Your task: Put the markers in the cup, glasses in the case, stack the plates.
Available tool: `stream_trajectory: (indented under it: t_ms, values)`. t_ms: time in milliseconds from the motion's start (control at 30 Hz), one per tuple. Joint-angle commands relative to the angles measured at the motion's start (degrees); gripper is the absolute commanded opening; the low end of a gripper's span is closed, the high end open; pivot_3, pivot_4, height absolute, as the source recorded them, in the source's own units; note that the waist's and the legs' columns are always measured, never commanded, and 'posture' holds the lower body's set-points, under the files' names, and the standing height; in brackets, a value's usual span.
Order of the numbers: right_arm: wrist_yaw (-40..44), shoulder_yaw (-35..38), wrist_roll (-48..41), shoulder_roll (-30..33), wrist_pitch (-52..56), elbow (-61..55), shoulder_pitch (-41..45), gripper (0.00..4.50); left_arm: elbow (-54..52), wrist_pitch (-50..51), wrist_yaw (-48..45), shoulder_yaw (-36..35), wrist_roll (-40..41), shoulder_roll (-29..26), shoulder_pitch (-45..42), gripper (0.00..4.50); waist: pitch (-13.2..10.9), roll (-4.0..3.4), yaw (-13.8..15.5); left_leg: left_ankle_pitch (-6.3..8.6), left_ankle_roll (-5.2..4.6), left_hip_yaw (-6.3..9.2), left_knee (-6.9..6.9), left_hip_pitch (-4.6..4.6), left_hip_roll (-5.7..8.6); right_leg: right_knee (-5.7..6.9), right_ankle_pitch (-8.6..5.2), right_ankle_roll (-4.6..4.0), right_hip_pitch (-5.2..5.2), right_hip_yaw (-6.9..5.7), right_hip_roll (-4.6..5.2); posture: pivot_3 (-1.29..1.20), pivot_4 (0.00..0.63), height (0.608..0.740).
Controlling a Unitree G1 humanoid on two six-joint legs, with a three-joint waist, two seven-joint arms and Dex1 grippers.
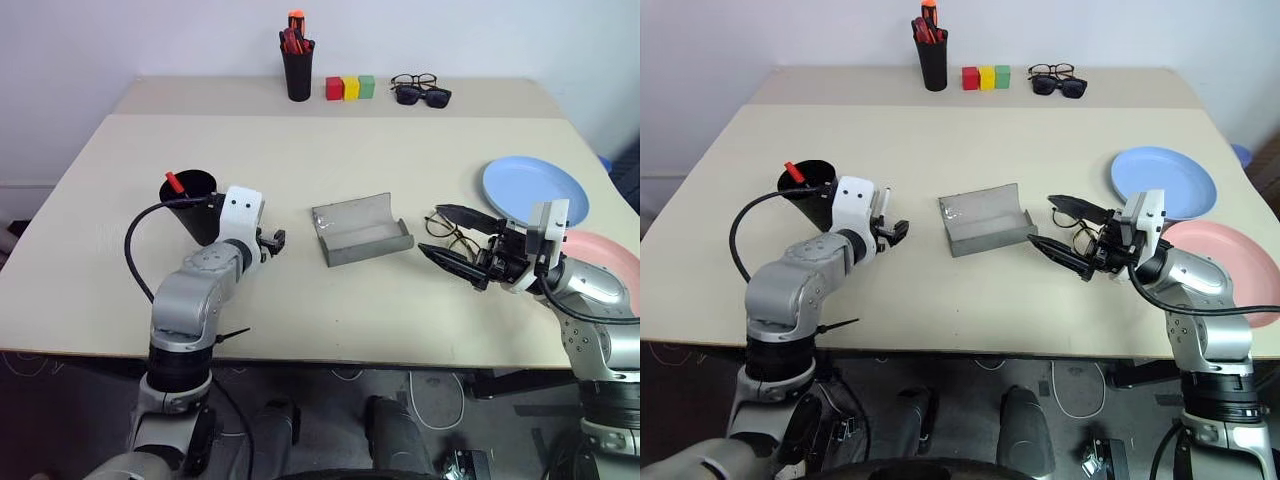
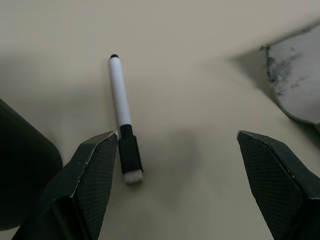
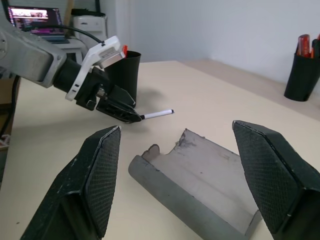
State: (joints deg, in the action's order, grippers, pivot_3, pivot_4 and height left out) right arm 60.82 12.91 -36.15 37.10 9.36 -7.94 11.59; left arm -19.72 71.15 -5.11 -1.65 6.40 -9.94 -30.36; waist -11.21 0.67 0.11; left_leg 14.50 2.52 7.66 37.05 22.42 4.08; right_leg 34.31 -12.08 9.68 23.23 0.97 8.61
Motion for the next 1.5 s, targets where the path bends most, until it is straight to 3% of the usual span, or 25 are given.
stream_trajectory:
  t_ms: [33, 633, 1033, 1133, 1300, 1500]
  values:
    - [-0.8, 1.7, -0.5, 0.2, -0.6, -2.9, -0.3, 3.62, 0.5, 1.3, 1.4, -1.7, -0.5, 0.2, -2.3, 3.90, 0.0, 0.00, 0.1, 0.00, 0.00, 0.00, 0.00, 0.00, 0.00, 0.00, 0.00, 0.00, 0.00, 0.00, 0.00, 0.00, 0.150, 0.739]
    - [-4.0, 3.8, -0.9, 0.4, -0.2, -6.2, -3.4, 3.62, 19.8, 14.0, 12.0, -11.2, -4.5, 8.2, -20.4, 3.90, 0.0, 0.03, 0.3, -0.02, 0.04, -0.01, -0.03, 0.04, 0.02, -0.07, -0.03, 0.08, 0.00, -0.01, 0.01, 0.00, 0.150, 0.739]
    - [-5.9, 4.9, -1.1, 0.3, 0.2, -8.0, -5.1, 3.62, 29.1, 7.8, 15.0, -14.2, -5.2, 9.2, -23.7, 3.90, 0.0, 0.04, 0.4, -0.04, 0.08, -0.02, -0.01, 0.04, 0.02, -0.06, -0.03, 0.11, -0.01, -0.01, 0.02, 0.00, 0.150, 0.739]
    - [-6.2, 5.3, -1.2, 0.5, 0.3, -8.4, -5.4, 3.62, 30.3, 6.4, 14.7, -13.8, -4.9, 9.2, -23.9, 3.15, 0.0, 0.04, 0.4, -0.04, 0.09, -0.02, -0.01, 0.04, 0.02, -0.06, -0.03, 0.11, -0.01, -0.01, 0.02, 0.00, 0.150, 0.739]
    - [-6.7, 6.0, -1.3, 0.8, 0.4, -9.0, -6.2, 3.62, 30.0, 6.9, 13.1, -12.5, -3.8, 9.4, -23.5, 0.78, 0.0, 0.04, 0.5, -0.04, 0.09, -0.03, -0.01, 0.03, 0.02, -0.06, -0.02, 0.11, -0.01, -0.01, 0.02, 0.00, 0.150, 0.739]
    - [-7.0, 6.1, -1.1, 0.6, 0.3, -8.9, -6.4, 3.62, 26.6, 9.5, 10.2, -9.8, -2.7, 9.1, -22.1, 0.78, 0.0, 0.04, 0.4, -0.04, 0.09, -0.03, -0.01, 0.04, 0.02, -0.06, -0.02, 0.12, -0.01, -0.01, 0.02, 0.00, 0.150, 0.739]
